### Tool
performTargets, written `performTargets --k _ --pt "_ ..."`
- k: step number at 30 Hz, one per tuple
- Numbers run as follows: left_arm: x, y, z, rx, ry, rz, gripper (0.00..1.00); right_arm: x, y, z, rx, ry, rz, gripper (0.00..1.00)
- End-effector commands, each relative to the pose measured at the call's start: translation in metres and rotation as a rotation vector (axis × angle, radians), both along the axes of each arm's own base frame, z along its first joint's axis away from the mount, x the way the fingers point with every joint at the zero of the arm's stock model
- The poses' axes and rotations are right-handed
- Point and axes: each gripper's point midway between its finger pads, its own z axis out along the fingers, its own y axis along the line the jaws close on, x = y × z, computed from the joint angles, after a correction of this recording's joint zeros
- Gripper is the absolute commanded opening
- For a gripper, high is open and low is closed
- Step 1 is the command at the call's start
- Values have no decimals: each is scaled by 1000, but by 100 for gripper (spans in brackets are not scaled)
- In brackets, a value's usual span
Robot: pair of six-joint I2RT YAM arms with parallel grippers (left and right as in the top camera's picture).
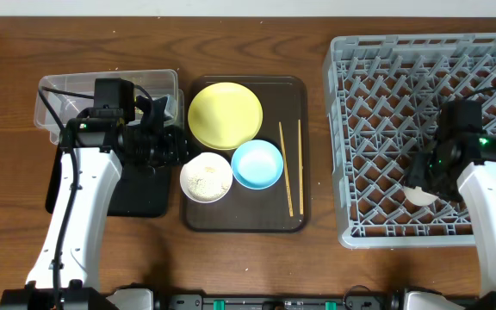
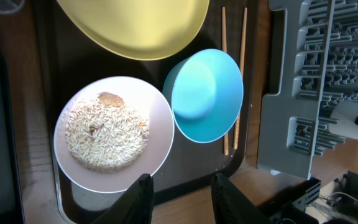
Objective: Sort waste into correct bins and load items into the dishwasher rack
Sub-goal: 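Place the white cup into the dish rack with the right gripper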
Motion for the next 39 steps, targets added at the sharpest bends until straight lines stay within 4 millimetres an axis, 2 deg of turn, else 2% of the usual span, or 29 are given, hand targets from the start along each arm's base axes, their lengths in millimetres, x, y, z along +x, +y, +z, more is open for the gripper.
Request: performTargets --k 1,2,3,5,6,7,10,13,15,18,26,28,31,33,35,39 --pt "2 2 5 8 -16 7 34 -4 -5 -11 -10 12 -29 8" --pt "2 2 5 8 -16 7 34 -3 -5 -13 -10 8 -29 19" --pt "2 2 5 8 -16 7 34 -3 -5 -13 -11 5 -28 25" --pt "2 2 5 8 -17 7 34 1 -5 -12 -12 -8 -28 27" --pt "2 2 5 8 -16 7 34 2 -5 -12 -13 -12 -28 34" --pt "2 2 5 8 -17 7 34 2 -5 -12 -13 -15 -28 45" --pt "2 2 5 8 -16 7 34 2 -5 -12 -13 -16 -28 56" --pt "2 2 5 8 -17 7 34 2 -5 -12 -13 -16 -28 80" --pt "2 2 5 8 -17 7 34 2 -5 -12 -13 -15 -28 87" --pt "2 2 5 8 -16 7 34 2 -5 -12 -13 -15 -28 91" --pt "2 2 5 8 -16 7 34 6 -2 -9 6 -28 0 91" --pt "2 2 5 8 -16 7 34 11 1 -2 19 -49 27 91" --pt "2 2 5 9 -15 8 34 27 9 24 56 -119 73 91" --pt "2 8 1 51 -10 21 40 43 23 48 125 -202 119 91" --pt "1 18 -5 114 3 39 41 58 44 72 227 -292 200 91" --pt "-6 42 -17 260 47 78 41 82 111 116 486 -477 449 88"
